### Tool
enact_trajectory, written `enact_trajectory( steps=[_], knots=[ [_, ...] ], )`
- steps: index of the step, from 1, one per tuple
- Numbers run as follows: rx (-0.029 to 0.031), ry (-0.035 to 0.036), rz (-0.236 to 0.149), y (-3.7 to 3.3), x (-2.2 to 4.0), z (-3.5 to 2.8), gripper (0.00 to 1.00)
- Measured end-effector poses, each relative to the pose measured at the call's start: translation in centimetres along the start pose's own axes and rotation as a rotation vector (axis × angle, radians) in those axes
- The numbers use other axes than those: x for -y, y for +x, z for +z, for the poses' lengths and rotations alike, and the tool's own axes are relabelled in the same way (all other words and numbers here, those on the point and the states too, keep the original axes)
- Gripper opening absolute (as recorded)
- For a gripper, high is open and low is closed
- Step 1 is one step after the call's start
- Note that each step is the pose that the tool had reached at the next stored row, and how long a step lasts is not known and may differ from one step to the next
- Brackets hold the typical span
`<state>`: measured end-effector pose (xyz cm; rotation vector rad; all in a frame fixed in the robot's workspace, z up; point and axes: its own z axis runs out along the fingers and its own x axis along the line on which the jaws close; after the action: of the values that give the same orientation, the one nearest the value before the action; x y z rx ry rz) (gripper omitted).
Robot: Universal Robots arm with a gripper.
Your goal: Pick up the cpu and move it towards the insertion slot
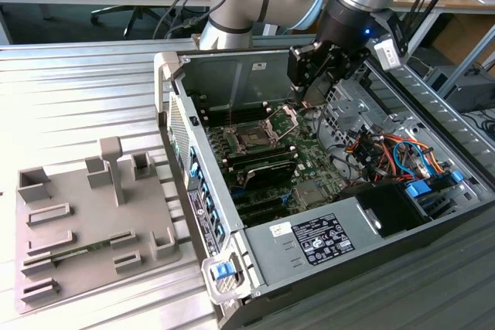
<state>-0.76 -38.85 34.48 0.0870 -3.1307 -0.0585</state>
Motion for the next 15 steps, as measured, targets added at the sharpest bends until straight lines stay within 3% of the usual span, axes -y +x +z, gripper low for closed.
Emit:
enact_trajectory(
  steps=[15],
  knots=[
    [0.0, 0.0, 0.0, 0.04, -0.77, 0.25, 0.55]
  ],
)
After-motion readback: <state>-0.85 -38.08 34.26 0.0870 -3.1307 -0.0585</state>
